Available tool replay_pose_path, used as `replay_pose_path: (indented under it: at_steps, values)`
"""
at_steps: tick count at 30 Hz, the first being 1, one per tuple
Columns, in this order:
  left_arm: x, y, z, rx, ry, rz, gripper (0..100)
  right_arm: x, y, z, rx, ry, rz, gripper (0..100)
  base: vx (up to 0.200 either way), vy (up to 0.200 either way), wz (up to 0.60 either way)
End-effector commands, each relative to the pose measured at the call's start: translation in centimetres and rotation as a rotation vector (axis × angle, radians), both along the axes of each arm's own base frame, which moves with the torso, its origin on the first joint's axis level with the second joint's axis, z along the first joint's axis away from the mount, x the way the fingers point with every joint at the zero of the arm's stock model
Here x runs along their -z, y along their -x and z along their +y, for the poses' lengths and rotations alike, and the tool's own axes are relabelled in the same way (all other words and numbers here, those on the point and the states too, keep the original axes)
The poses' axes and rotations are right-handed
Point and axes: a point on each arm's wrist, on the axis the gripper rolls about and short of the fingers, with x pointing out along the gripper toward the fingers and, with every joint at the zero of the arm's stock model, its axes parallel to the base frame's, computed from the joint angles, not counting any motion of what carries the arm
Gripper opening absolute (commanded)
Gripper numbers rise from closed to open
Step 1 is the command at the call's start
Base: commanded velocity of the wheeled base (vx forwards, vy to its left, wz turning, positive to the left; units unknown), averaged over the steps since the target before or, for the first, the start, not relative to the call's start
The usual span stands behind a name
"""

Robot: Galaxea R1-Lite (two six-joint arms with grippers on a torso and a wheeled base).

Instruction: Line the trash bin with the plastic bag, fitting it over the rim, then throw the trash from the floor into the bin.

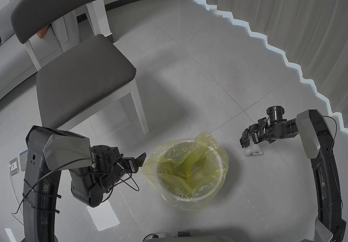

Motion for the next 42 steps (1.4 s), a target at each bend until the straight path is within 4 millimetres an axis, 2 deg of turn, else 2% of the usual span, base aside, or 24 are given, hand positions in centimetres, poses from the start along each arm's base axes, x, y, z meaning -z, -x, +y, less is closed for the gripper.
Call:
replay_pose_path:
  at_steps: [1,6,7,8,9,10,12,17,18,19,20,21,22,23,26,27,30,32,36,42]
  values:
    - [-0.5,-0.1,-0.1,0.003,0.004,-0.013,100,-4.2,1.6,0.2,-0.008,0.005,-0.015,0,0.000,0.000,0.00]
    - [-1.7,0.3,-0.2,0.008,0.014,-0.034,100,-8.9,4.2,0.8,-0.020,0.009,-0.082,0,0.000,0.000,0.00]
    - [-1.7,0.3,-0.2,0.008,0.014,-0.034,100,-8.9,4.2,0.8,-0.020,0.009,-0.082,0,0.000,0.000,0.00]
    - [-2.3,0.5,-0.2,0.009,0.019,-0.049,100,-10.8,5.7,1.3,-0.030,0.010,-0.111,0,0.000,0.000,0.00]
    - [-2.3,0.5,-0.2,0.011,0.020,-0.052,100,-11.1,5.9,1.4,-0.032,0.011,-0.115,0,0.000,0.000,0.00]
    - [-2.8,0.7,-0.2,0.012,0.025,-0.066,100,-12.9,7.3,2.1,-0.047,0.013,-0.143,0,0.000,0.000,0.00]
    - [-3.3,1.1,-0.1,0.015,0.028,-0.073,100,-15.1,8.9,3.0,-0.069,0.013,-0.177,0,0.000,0.000,0.00]
    - [-4.4,1.9,0.2,0.015,0.031,-0.083,100,-20.1,13.4,7.2,-0.196,-0.017,-0.254,0,0.000,0.000,0.00]
    - [-4.7,2.0,0.2,0.015,0.032,-0.086,100,-20.8,14.2,8.2,-0.223,-0.022,-0.267,0,0.000,0.000,0.00]
    - [-4.7,2.0,0.2,0.015,0.032,-0.086,100,-20.8,14.2,8.2,-0.223,-0.022,-0.267,0,0.000,0.000,0.00]
    - [-5.2,2.4,0.3,0.016,0.031,-0.090,100,-22.2,15.8,10.2,-0.277,-0.036,-0.291,0,0.000,0.000,0.00]
    - [-5.2,2.4,0.3,0.016,0.031,-0.090,100,-22.2,15.8,10.2,-0.277,-0.036,-0.291,0,0.000,0.000,0.00]
    - [-6.1,3.2,0.5,0.017,0.030,-0.097,100,-23.7,18.2,12.9,-0.356,-0.048,-0.318,0,0.000,0.000,0.00]
    - [-6.4,3.6,0.6,0.017,0.028,-0.094,100,-24.1,19.2,14.2,-0.395,-0.054,-0.325,0,0.000,0.000,0.00]
    - [-7.3,4.3,0.9,0.018,0.027,-0.100,100,-24.3,21.1,16.8,-0.474,-0.065,-0.325,0,0.000,0.000,0.00]
    - [-7.8,4.7,1.1,0.024,0.030,-0.102,100,-24.0,21.9,18.2,-0.513,-0.064,-0.315,0,0.000,0.000,0.00]
    - [-8.8,5.3,1.3,0.026,0.035,-0.120,100,-23.2,22.9,20.7,-0.559,-0.053,-0.293,0,0.000,0.000,0.00]
    - [-9.6,5.5,1.5,0.021,0.038,-0.132,100,-21.8,23.0,22.5,-0.584,-0.045,-0.263,0,0.000,0.000,0.00]
    - [-10.5,5.9,1.8,0.018,0.041,-0.135,100,-19.8,23.2,24.7,-0.628,-0.044,-0.244,0,0.000,0.000,0.00]
    - [-9.7,5.7,2.2,0.018,0.040,-0.112,100,-16.0,23.5,26.2,-0.671,-0.011,-0.143,0,0.000,0.000,0.00]
